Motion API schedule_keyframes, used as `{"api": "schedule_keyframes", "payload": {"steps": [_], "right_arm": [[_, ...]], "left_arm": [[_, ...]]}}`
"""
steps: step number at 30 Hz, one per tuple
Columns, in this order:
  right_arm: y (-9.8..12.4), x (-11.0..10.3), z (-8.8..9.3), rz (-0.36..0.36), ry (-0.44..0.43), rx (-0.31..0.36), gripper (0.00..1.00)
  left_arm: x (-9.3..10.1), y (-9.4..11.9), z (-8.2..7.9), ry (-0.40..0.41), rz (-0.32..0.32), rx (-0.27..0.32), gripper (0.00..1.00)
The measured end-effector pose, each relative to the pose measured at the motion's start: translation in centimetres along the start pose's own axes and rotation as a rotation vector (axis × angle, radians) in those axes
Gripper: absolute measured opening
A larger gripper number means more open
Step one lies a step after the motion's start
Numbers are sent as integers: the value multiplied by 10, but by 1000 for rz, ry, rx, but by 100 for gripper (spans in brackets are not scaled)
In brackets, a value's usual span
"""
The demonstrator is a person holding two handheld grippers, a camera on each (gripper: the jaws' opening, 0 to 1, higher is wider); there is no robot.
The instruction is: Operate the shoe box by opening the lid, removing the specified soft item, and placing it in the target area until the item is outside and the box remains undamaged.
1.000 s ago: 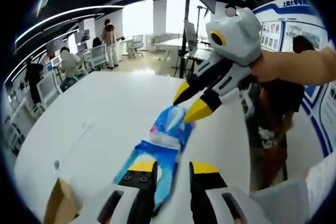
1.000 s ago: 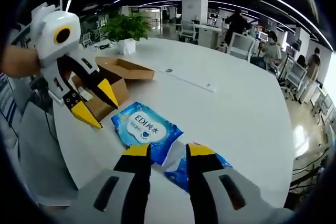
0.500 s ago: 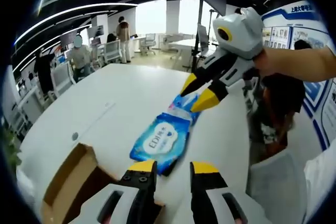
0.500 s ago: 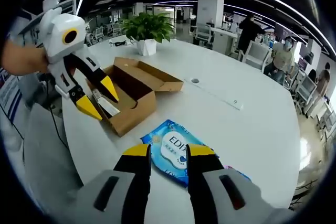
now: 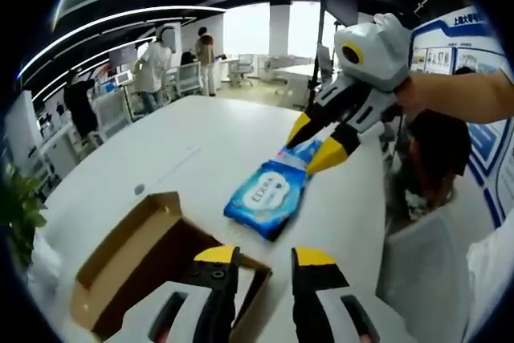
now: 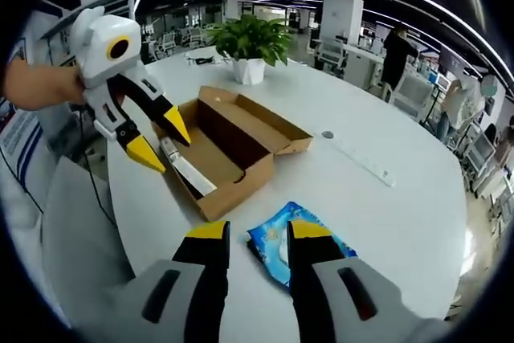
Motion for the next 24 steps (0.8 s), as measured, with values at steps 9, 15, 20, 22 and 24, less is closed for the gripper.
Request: {"api": "schedule_keyframes", "payload": {"steps": [9, 15, 20, 22, 24], "right_arm": [[-21, -20, -22, -48, 46, -11, 26], [-38, -32, -33, -102, 99, -36, 26], [-54, -40, -41, -136, 139, -60, 26], [-63, -40, -43, -151, 156, -74, 26], [-69, -46, -45, -172, 167, -85, 26]], "left_arm": [[-26, 29, 22, 17, -45, -7, 26], [-43, 43, 34, 36, -60, -3, 26], [-55, 51, 47, 58, -71, -3, 26], [-59, 53, 49, 66, -74, -1, 26], [-65, 56, 53, 72, -75, 0, 26]]}}
Point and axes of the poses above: the point that each gripper's makers call its tool centre point, and the gripper's own axes: y roughly backward along the fingers, x roughly to its right, z roughly out of its underside, the point moved 2 cm from there along y, roughly backward along the fingers, and after that the axes turned 4 degrees about y, right-handed, at the moved point
